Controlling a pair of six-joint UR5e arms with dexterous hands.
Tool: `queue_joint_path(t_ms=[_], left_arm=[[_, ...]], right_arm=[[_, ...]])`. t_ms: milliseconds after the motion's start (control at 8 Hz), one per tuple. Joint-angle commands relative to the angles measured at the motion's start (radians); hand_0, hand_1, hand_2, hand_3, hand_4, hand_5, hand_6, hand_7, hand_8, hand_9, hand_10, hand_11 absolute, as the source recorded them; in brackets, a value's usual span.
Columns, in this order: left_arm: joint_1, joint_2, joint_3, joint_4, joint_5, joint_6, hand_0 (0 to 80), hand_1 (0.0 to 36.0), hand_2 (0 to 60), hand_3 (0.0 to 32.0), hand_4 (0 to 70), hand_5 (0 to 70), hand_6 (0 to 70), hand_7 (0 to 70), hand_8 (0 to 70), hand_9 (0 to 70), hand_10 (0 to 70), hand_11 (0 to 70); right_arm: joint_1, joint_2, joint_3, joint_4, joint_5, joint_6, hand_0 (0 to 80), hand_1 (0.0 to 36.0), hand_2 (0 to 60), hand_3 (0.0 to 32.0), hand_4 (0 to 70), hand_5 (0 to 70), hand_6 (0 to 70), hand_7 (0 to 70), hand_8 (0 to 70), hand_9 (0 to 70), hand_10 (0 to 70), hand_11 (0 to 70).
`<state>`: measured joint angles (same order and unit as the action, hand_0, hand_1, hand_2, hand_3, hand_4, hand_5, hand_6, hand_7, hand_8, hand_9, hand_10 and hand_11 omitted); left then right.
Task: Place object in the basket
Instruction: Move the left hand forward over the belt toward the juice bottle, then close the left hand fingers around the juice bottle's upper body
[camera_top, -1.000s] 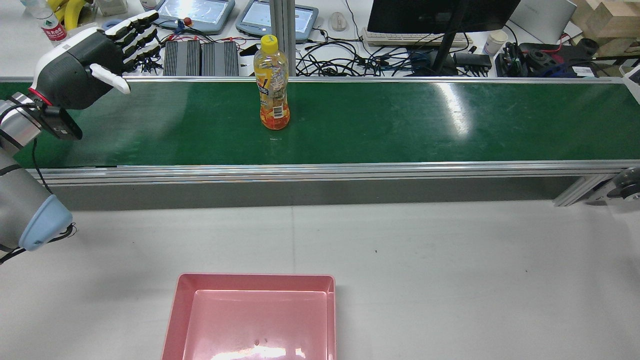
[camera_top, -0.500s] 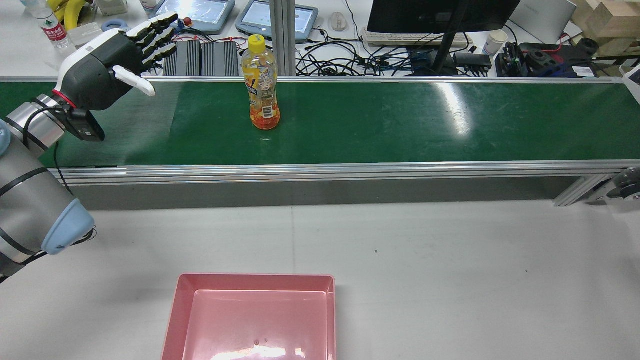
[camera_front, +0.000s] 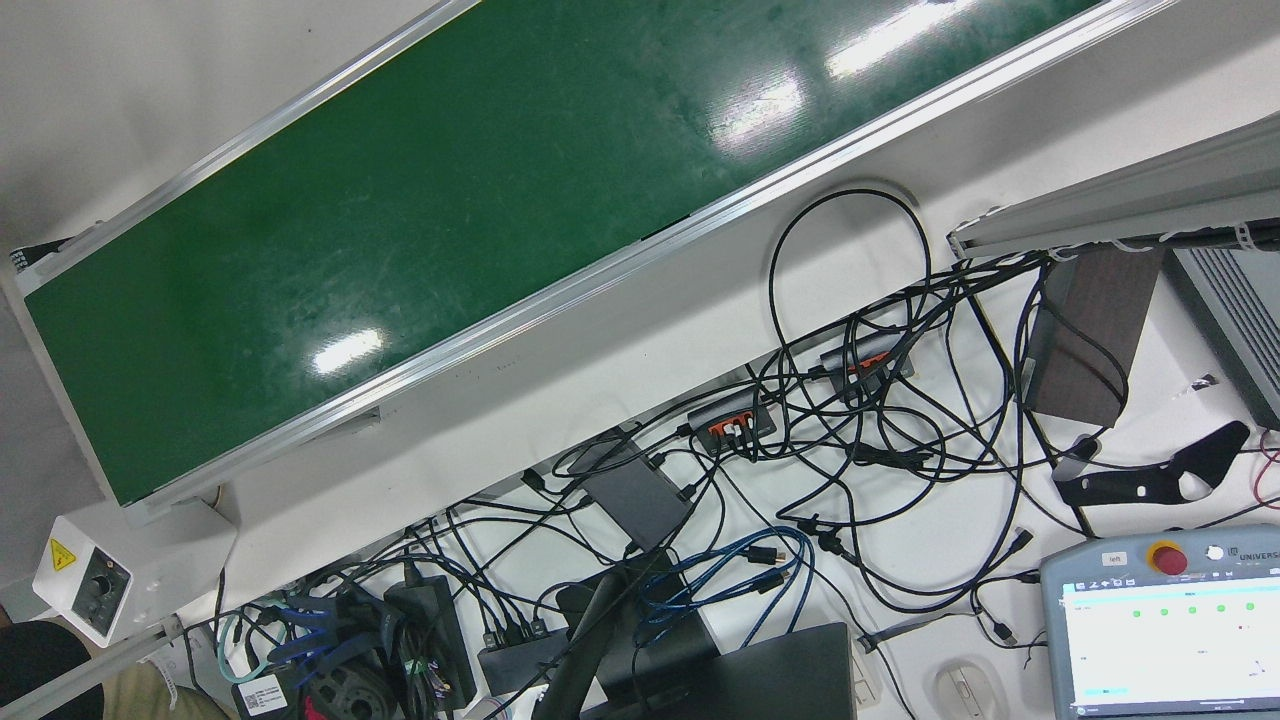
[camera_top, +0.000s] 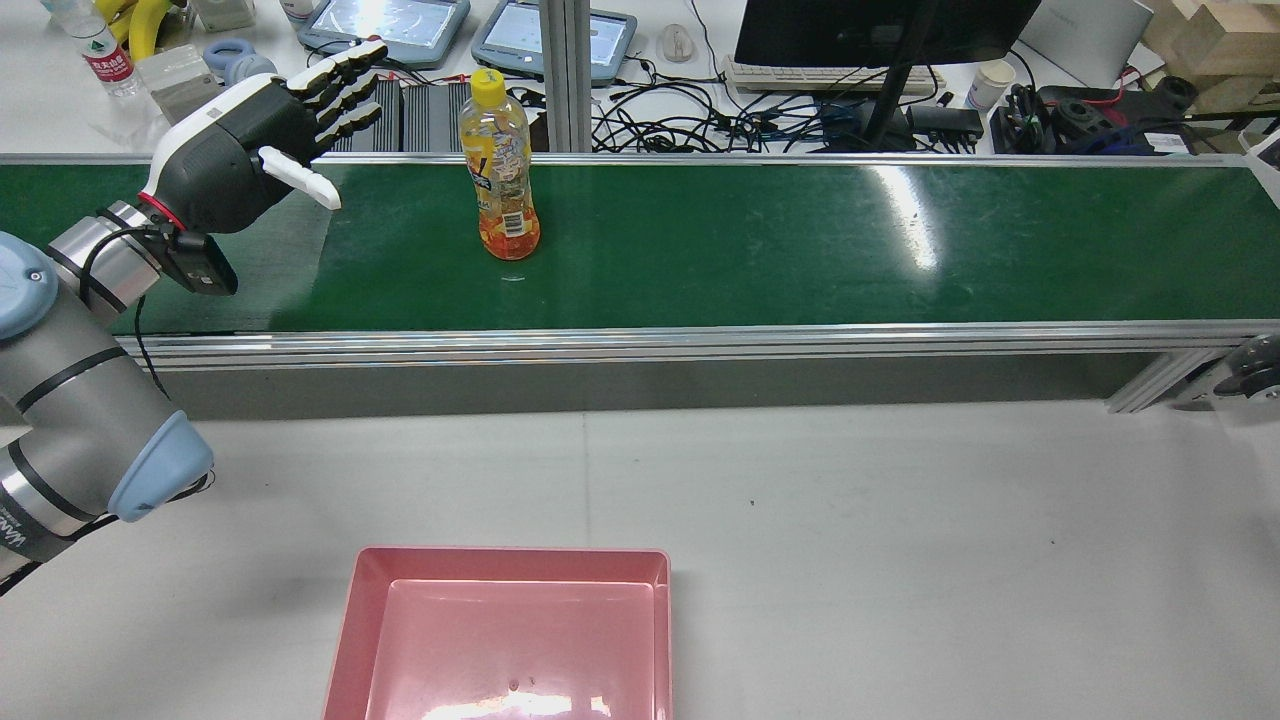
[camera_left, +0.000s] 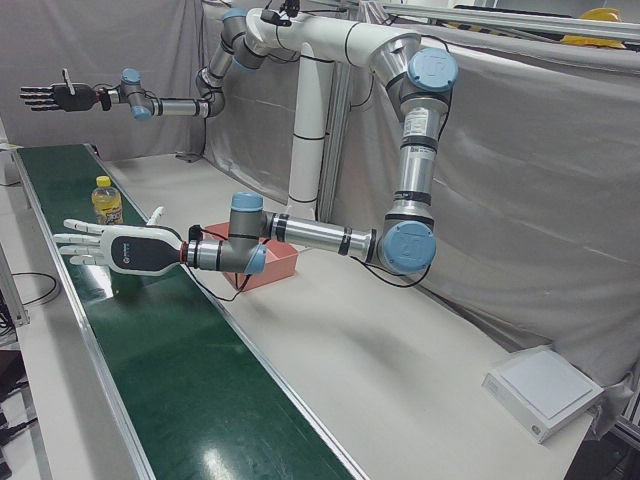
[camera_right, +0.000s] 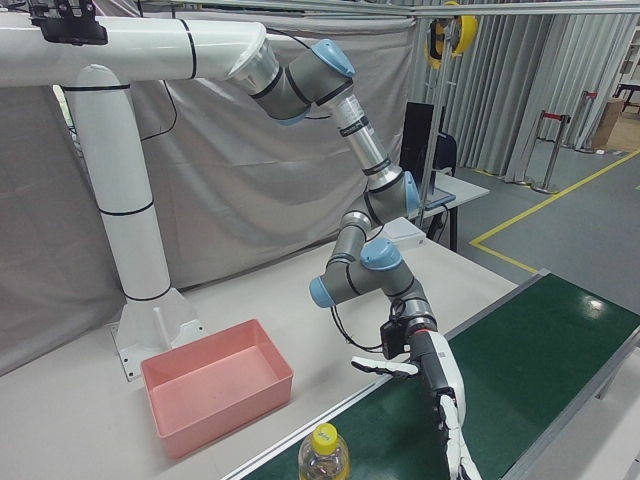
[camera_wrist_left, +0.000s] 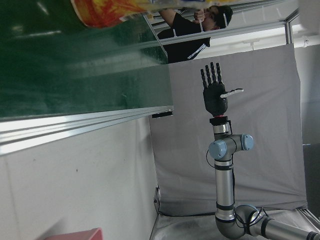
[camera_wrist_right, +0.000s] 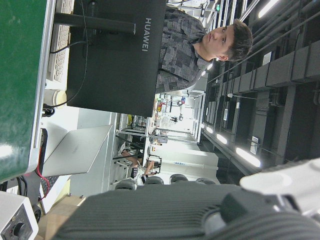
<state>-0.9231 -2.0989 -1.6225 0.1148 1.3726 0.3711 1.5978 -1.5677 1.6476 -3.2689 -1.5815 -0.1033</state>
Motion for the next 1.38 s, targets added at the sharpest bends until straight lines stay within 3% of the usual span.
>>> queue_joint_path(t_ms=[0, 750, 1250], left_arm=[[0.026, -0.035, 0.003, 0.029, -0.003, 0.008, 56.5, 3.8, 0.0, 2.6, 10.0, 12.1, 0.0, 0.0, 3.3, 3.2, 4.7, 8.2], [0.029, -0.121, 0.099, 0.028, -0.017, 0.017, 56.3, 4.3, 0.0, 2.0, 10.0, 12.4, 0.0, 0.0, 3.0, 3.0, 4.8, 8.3], [0.029, -0.122, 0.092, 0.029, -0.015, 0.015, 56.5, 3.8, 0.0, 1.6, 10.3, 12.6, 0.0, 0.0, 3.3, 3.4, 5.1, 8.8]], right_arm=[[0.001, 0.0, 0.0, 0.0, 0.0, 0.001, 0.0, 0.0, 0.0, 0.0, 0.0, 0.0, 0.0, 0.0, 0.0, 0.0, 0.0, 0.0], [0.001, 0.0, 0.001, 0.0, 0.0, 0.001, 0.0, 0.0, 0.0, 0.0, 0.0, 0.0, 0.0, 0.0, 0.0, 0.0, 0.0, 0.0], [0.001, 0.0, 0.001, 0.0, 0.0, 0.001, 0.0, 0.0, 0.0, 0.0, 0.0, 0.0, 0.0, 0.0, 0.0, 0.0, 0.0, 0.0]])
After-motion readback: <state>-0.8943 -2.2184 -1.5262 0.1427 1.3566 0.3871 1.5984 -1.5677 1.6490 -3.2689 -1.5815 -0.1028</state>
